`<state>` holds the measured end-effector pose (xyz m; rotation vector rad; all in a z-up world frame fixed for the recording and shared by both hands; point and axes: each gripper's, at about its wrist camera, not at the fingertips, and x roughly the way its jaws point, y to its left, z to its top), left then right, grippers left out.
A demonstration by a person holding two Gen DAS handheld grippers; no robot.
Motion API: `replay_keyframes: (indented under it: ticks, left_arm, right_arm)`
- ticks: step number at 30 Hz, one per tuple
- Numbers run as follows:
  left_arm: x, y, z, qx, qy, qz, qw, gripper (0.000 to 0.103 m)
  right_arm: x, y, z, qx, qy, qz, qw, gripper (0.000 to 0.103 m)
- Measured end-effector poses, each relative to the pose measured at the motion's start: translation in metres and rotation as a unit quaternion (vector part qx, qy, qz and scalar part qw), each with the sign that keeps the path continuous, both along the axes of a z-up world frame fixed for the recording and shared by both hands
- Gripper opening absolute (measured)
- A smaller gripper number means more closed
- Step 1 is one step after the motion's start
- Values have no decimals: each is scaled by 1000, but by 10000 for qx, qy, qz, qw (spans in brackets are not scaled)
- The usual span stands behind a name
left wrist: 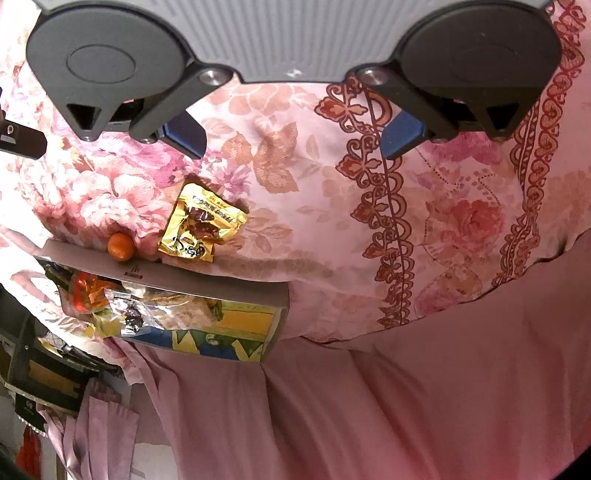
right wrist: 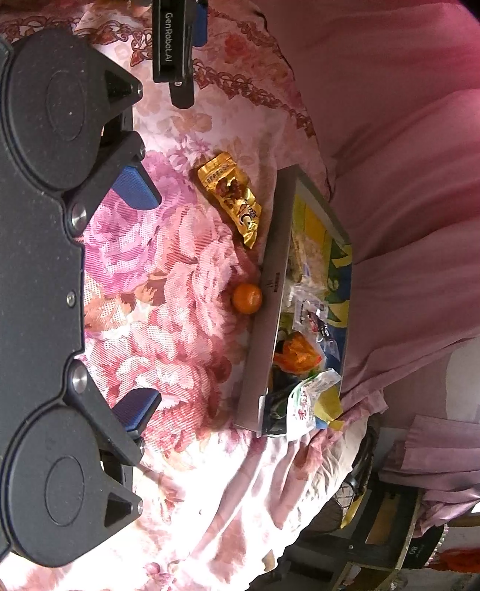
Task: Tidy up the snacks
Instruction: 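Move the left tool to the gold pack while the right tool approaches the orange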
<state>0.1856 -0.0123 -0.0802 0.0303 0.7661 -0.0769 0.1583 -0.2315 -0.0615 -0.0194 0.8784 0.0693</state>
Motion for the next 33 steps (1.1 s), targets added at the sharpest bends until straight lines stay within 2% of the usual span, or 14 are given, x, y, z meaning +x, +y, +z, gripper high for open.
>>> replay_keyframes:
  ticks: [14,21,33]
  left_arm:
    - [7,-4,1,188,-181,-101,9996,102]
    - [12,-5,5,273,-252,-3,9993,102]
    - [22,-7,9,161,-259,139,9994,102]
  right_arm:
    - [3,-3,-1,-7,-146,-179,9997,102]
    - [6,-4,-3,-41,-174,-310,9994,102]
    - [12,-15,-3,174,-116,-686,9974,102]
